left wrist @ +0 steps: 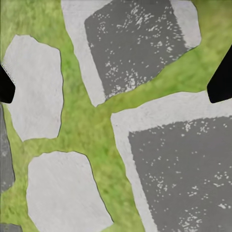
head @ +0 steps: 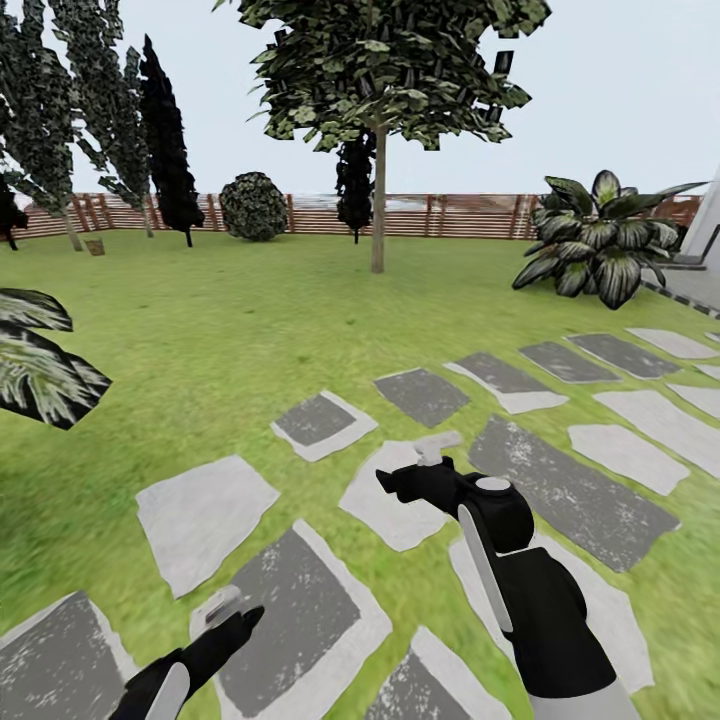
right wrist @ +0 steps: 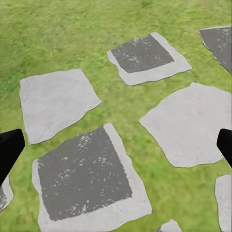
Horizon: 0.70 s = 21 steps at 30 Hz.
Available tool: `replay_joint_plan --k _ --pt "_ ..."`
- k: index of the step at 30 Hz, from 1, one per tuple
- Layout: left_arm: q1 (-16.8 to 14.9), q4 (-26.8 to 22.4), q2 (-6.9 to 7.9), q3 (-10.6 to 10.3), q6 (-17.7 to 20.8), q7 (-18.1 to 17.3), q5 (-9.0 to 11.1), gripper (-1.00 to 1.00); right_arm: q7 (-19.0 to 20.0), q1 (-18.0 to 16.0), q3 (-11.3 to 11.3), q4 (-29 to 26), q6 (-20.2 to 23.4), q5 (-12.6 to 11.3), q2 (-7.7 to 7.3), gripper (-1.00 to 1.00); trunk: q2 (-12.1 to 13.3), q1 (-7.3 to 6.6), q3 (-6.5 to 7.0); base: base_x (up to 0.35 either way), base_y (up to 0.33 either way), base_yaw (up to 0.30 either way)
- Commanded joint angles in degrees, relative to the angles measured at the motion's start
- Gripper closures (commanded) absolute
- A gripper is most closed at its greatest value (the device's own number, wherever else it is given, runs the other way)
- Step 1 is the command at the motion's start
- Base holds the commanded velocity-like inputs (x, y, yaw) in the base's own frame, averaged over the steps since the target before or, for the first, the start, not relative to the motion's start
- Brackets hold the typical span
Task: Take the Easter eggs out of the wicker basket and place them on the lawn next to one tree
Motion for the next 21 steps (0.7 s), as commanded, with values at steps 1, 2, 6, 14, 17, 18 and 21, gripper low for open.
replay_joint_plan --k 1,2,6,14,17,18,21 --pt "-0.05 -0.05 -0.03 0.17 0.43 -0.17 0.35 -1.0 0.27 -0.05 -0.02 -0.06 0.27 0.31 0.01 -1.0 0.3 -0.16 0.06 0.334 -0.084 0.195" --pt "-0.05 -0.05 -0.03 0.17 0.43 -0.18 0.35 -1.0 0.27 -0.04 -0.02 -0.06 0.27 0.31 0.01 -1.0 0.3 -0.16 0.06 0.334 -0.084 0.198" --pt "-0.05 -0.05 -0.03 0.17 0.43 -0.19 0.35 -1.0 0.26 -0.06 -0.02 -0.06 0.26 0.31 0.01 -1.0 0.3 -0.16 0.06 0.334 -0.084 0.204" --pt "-0.05 -0.05 -0.03 0.17 0.43 -0.2 0.35 -1.0 0.26 -0.04 -0.02 -0.06 0.23 0.31 -0.05 -1.0 0.3 -0.16 0.06 0.334 -0.084 0.184" --pt "-0.05 -0.05 -0.03 0.17 0.43 -0.2 0.35 -1.0 0.27 -0.03 -0.02 -0.06 0.21 0.31 -0.06 -1.0 0.3 -0.16 0.06 0.334 -0.084 0.053" --pt "-0.05 -0.05 -0.03 0.17 0.43 -0.2 0.35 -1.0 0.27 -0.03 -0.02 -0.06 0.2 0.31 -0.07 -1.0 0.3 -0.16 0.06 0.334 -0.084 0.027" --pt "-0.05 -0.05 -0.03 0.17 0.43 -0.22 0.35 -1.0 0.27 -0.03 -0.02 -0.06 0.19 0.31 -0.07 -1.0 0.3 -0.16 0.06 0.334 -0.084 0.017"
